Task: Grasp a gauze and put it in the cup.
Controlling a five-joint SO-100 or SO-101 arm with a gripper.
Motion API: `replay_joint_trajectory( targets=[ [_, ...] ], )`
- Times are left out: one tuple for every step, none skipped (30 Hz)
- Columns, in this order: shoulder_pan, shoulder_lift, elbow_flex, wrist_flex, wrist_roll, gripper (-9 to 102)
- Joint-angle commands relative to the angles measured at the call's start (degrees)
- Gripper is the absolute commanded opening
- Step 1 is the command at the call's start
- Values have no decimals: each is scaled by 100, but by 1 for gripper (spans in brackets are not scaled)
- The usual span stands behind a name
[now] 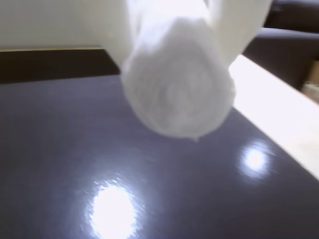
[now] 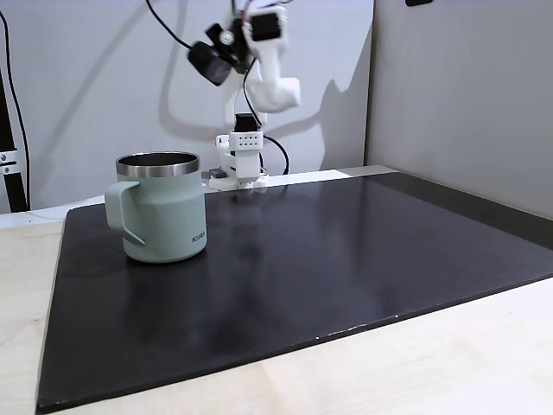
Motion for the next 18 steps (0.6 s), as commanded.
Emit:
replay_joint_trajectory(
  targets=[
    [606,325,-369,9,-35,0],
    [800,308,-404,9,-35,0],
    [984,264,-457,9,-18,0],
    [1169,220,-510,9,-9,0],
    [1345,158,-580,0,9,0],
    [1529,79,-659,0,26,0],
    [1696,-18,-765,-9,53,0],
    [1846,-141,-879,-9,79,0],
    [1978,-264,-1002,-9,88,0],
    [2083,-404,-1134,-9,97,0],
    [2171,-545,-1266,-9,97,0],
    [2259,-686,-1406,-9,105,0],
    [2329,-844,-1556,-9,105,0],
    [2391,-993,-1705,-9,105,0],
    [2426,-1169,-1863,-9,97,0],
    [2461,-1327,-2013,-9,88,0],
    [2479,-1477,-2162,-9,88,0],
    [2487,-1617,-2294,-9,70,0]
  ],
)
